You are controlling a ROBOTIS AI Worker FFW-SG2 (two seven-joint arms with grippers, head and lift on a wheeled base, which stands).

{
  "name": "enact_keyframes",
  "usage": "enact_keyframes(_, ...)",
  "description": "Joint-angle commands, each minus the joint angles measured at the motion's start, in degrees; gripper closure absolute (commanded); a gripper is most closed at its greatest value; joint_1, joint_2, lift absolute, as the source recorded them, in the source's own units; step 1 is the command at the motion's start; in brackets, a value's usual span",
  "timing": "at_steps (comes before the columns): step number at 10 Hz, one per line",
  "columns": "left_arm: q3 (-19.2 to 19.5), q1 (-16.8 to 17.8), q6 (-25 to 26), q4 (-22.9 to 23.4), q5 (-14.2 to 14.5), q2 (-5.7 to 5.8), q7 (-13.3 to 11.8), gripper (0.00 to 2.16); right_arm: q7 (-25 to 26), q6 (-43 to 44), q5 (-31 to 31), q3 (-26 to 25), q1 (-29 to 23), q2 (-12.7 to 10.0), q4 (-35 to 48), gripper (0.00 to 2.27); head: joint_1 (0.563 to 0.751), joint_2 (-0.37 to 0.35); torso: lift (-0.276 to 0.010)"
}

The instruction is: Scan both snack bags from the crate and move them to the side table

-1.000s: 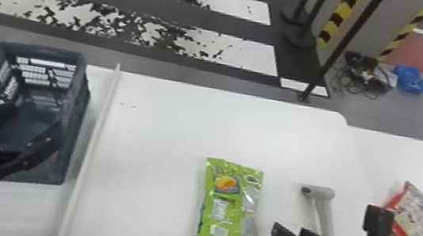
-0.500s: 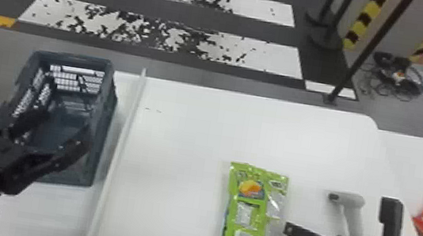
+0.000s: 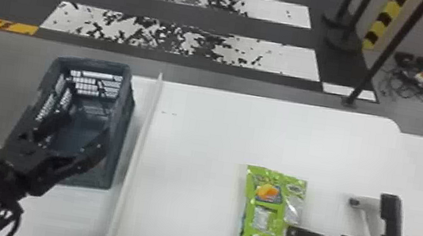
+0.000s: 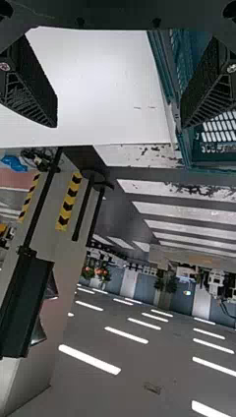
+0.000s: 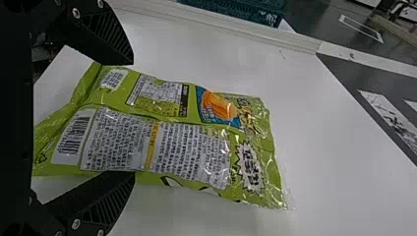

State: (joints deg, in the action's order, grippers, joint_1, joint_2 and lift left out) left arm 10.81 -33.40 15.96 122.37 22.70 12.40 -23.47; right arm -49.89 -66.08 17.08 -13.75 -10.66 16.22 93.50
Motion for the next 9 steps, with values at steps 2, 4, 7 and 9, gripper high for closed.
enact_keyframes(2, 0.08, 0.0, 0.0, -0.29, -0.02, 0.17, 0.0, 0.07, -0.82, 3.01, -2.84, 2.41, 1.96, 0.04, -3.93, 0.14, 0.695, -0.01, -0.029)
enact_keyframes(4, 0.17, 0.0, 0.0, -0.64, -0.02, 0.26, 0.0, 0.07, -1.35, 5.65, -4.69, 3.99, 2.66, 0.13, -5.96, 0.14, 0.695, -0.003, -0.029)
enact_keyframes(7, 0.17, 0.17, -0.18, -1.17, -0.02, 0.26, -0.09, 0.07, -1.52, 8.29, -6.27, 6.45, 4.51, -0.04, -9.38, 0.49, 0.695, 0.006, -0.029)
enact_keyframes(9, 0.17, 0.35, -0.18, -1.78, -0.02, 0.34, -0.09, 0.07, -1.35, 8.64, -8.11, 7.33, 6.0, -0.13, -11.41, 1.82, 0.695, 0.016, -0.029)
